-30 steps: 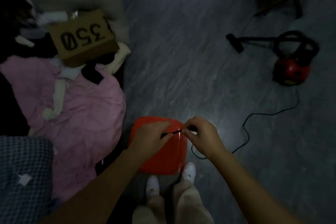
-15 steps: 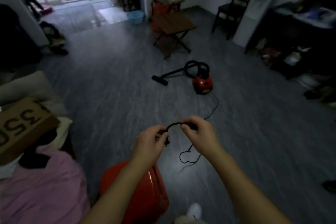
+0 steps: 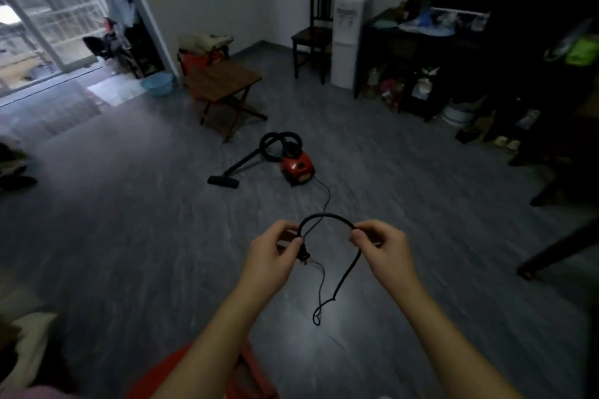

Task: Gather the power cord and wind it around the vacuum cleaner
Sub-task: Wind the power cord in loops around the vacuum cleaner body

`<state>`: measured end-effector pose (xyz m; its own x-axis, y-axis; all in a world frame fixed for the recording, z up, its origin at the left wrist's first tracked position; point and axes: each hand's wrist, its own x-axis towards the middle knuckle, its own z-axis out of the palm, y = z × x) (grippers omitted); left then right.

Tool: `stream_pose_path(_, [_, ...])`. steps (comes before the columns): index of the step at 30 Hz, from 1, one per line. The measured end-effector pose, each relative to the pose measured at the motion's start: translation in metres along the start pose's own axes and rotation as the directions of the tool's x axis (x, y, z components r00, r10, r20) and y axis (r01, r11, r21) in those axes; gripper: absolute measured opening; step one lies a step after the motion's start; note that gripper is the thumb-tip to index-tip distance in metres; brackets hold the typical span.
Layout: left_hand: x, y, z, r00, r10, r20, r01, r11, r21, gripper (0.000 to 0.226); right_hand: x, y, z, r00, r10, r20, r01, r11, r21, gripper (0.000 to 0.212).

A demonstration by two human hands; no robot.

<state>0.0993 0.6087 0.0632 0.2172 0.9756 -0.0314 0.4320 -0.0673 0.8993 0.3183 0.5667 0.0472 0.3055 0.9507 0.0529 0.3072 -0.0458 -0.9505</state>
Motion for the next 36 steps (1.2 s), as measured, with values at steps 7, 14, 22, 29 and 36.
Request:
stream_pose_path(7, [0.059, 0.083, 0.125, 0.993, 0.115, 0.007, -0.115, 0.993, 0.039, 0.02, 0.065, 0.011, -0.126, 0.994, -0.058, -0.095, 0.058, 0.998, -0.004, 0.011])
stream_pose_path(14, [0.134, 0.123, 0.174, 0.972, 0.22, 0.083, -0.234, 0.946, 0.223, 0.008, 0.125, 0.027, -0.201, 0.983, -0.089, -0.161, 0.074, 0.992, -0.097, 0.009])
stream_pose_path(22, [0.261, 0.14, 0.219, 0.841, 0.447, 0.304, -0.54, 0.723, 0.431, 0.023, 0.227, 0.053, -0.247, 0.978, -0.054, -0.2, 0.009, 0.976, -0.218, 0.006])
stream_pose_path(29, [0.378, 0.193, 0.277, 0.703, 0.574, 0.42, -0.707, 0.629, 0.324, 0.039, 0.328, 0.048, -0.287, 0.963, -0.062, -0.261, -0.017, 0.957, -0.289, 0.005])
stream_pose_path(36, [0.465, 0.225, 0.322, 0.822, 0.441, 0.36, -0.473, 0.881, 0.001, 0.022, 0.421, 0.062, -0.318, 0.957, -0.046, -0.285, -0.02, 0.974, -0.224, 0.007])
